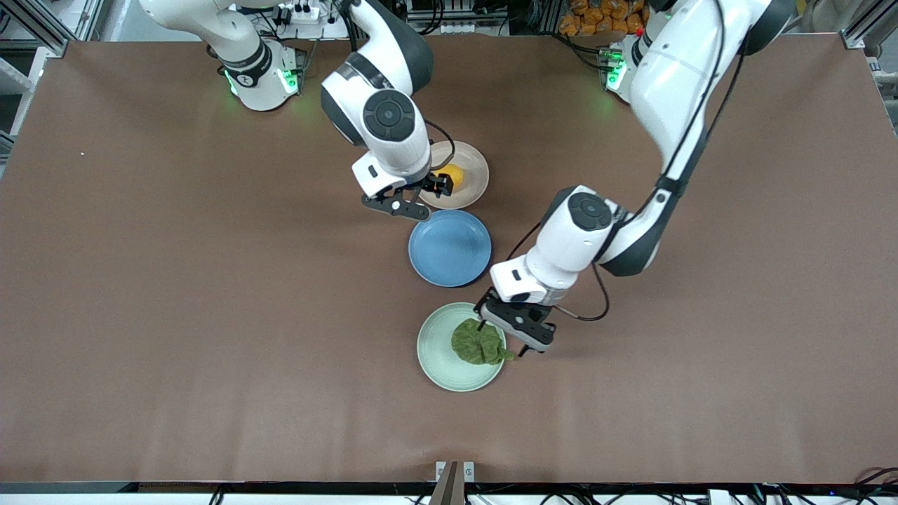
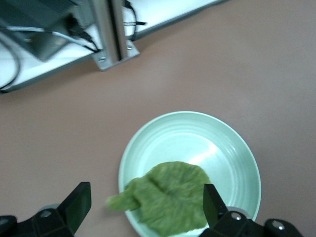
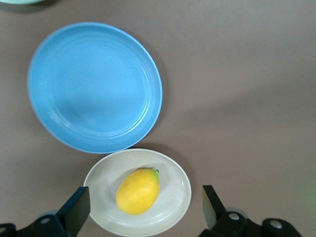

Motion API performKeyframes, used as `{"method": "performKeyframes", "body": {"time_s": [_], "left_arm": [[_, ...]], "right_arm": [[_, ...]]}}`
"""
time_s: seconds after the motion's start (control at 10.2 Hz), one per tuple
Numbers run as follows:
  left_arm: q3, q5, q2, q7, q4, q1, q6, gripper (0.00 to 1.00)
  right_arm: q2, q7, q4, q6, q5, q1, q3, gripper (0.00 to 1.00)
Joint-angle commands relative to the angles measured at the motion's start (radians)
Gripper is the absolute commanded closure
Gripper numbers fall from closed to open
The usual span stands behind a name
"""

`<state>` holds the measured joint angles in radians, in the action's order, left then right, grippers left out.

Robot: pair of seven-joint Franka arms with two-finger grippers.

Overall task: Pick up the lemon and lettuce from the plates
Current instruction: 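Lower the right gripper onto the lemon while the left gripper pinches the lettuce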

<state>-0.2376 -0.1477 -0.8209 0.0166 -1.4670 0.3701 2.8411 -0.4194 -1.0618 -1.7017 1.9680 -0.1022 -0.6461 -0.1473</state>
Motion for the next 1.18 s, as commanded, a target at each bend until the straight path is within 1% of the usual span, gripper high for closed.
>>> {"method": "performKeyframes", "body": {"time_s": [0.0, 0.1, 0.3, 0.59, 0.79, 0.98, 1.08], "left_arm": [[0.026, -0.023, -0.108, -0.059, 0.083, 0.047, 0.06, 0.0], [0.037, -0.023, -0.113, -0.064, 0.08, 0.049, 0.06, 0.0], [0.038, -0.023, -0.142, -0.089, 0.08, 0.049, 0.06, 0.0], [0.049, -0.023, -0.158, -0.09, 0.08, 0.064, 0.06, 0.0], [0.052, -0.024, -0.167, -0.089, 0.077, 0.067, 0.06, 0.0], [0.06, -0.024, -0.175, -0.09, 0.077, 0.067, 0.06, 0.0], [0.069, -0.024, -0.178, -0.092, 0.077, 0.067, 0.06, 0.06]], "right_arm": [[-0.051, -0.148, -0.004, 0.019, -0.013, -0.016, 0.008, 0.0], [-0.076, -0.223, -0.004, 0.034, -0.023, -0.023, 0.008, 0.0], [-0.114, -0.343, -0.006, 0.087, -0.03, -0.068, 0.008, 0.0], [-0.185, -0.482, -0.006, 0.205, -0.028, -0.144, 0.009, 0.0], [-0.183, -0.494, -0.038, 0.203, -0.027, -0.155, 0.009, 0.0], [-0.177, -0.492, -0.039, 0.167, -0.024, -0.155, 0.009, 0.0], [-0.176, -0.492, -0.038, 0.158, -0.024, -0.153, 0.009, 0.0]]}}
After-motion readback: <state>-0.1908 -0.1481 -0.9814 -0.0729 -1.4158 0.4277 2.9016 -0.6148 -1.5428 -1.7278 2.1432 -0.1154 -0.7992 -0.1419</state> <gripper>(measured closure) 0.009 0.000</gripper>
